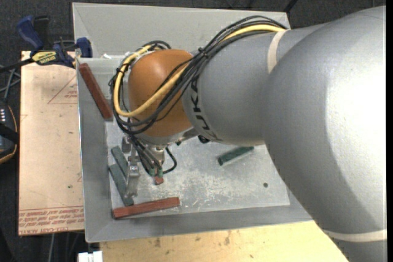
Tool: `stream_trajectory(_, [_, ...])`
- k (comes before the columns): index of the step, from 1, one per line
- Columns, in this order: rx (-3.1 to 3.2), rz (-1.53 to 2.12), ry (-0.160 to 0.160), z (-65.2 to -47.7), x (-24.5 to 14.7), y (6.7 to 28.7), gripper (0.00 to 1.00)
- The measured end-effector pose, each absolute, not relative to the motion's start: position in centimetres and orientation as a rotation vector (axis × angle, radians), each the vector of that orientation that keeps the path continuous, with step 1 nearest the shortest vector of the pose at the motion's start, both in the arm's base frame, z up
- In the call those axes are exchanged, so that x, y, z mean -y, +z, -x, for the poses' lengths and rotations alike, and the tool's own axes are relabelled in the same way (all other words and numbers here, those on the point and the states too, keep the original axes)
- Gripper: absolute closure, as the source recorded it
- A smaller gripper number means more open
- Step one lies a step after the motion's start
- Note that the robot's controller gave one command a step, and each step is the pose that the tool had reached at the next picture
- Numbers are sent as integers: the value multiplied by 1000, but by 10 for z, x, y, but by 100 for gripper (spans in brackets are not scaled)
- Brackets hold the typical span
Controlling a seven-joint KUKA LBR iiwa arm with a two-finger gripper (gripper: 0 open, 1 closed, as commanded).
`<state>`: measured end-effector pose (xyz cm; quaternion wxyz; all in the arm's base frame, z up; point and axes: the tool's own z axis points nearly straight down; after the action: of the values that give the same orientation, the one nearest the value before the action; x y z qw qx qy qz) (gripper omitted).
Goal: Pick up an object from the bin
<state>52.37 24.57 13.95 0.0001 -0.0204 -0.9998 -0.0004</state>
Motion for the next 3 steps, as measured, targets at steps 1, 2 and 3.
stream_trajectory(1, [3136,-212,-3,-493,-206,90,0])
stream_trajectory(2, [3143,-253,-4,-491,-191,69,0])
stream_trajectory(3, [3141,77,-2,-487,-196,74,100])
